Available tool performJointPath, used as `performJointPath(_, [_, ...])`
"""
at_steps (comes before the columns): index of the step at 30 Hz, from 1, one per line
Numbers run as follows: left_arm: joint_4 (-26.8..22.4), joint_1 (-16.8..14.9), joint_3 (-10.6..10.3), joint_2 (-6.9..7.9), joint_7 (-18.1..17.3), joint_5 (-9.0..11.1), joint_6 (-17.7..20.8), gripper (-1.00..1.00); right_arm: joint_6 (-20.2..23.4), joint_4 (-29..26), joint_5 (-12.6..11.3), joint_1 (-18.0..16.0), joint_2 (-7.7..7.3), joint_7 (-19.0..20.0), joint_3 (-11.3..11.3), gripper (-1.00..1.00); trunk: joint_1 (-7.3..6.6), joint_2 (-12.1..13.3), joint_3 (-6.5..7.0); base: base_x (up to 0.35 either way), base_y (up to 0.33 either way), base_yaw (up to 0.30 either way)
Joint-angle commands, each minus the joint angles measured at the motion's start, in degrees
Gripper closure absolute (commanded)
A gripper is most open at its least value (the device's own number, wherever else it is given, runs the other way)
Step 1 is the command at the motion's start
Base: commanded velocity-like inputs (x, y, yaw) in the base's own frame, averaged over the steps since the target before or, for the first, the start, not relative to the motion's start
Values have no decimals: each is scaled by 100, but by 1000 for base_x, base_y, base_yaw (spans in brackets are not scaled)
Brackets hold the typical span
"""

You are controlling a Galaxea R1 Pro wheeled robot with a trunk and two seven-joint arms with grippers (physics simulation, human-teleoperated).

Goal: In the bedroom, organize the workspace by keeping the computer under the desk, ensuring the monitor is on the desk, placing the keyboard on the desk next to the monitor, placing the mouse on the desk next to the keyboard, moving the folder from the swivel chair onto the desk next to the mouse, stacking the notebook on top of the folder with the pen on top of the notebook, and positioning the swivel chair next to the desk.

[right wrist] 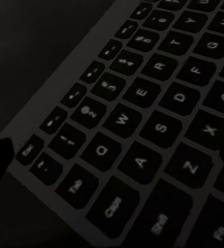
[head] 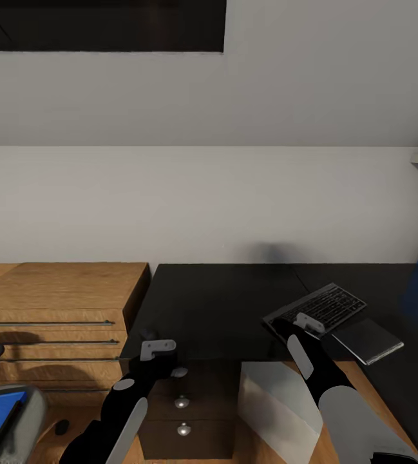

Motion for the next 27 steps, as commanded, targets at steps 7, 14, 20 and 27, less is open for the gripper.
performJointPath(7, [34, -5, -26, 1, 53, 56, 13, -100, 23, -14, -46, -1, 1, -24, -11, -100, 0, -4, -6, 0, 0, 187])
performJointPath(14, [39, -5, -29, 1, 49, 55, 13, -100, 23, -16, -46, -1, 1, -24, -11, -100, 0, -4, -6, 0, 0, 176])
performJointPath(20, [46, -5, -58, 1, 51, 55, 14, -100, 23, -16, -46, -1, 1, -24, -11, -100, 0, -4, -6, 0, 0, 165])
performJointPath(27, [49, -5, -175, 1, 51, 55, 16, -100, 23, -21, -46, -1, 1, -24, -11, -100, 0, -4, -6, 0, 0, 115])
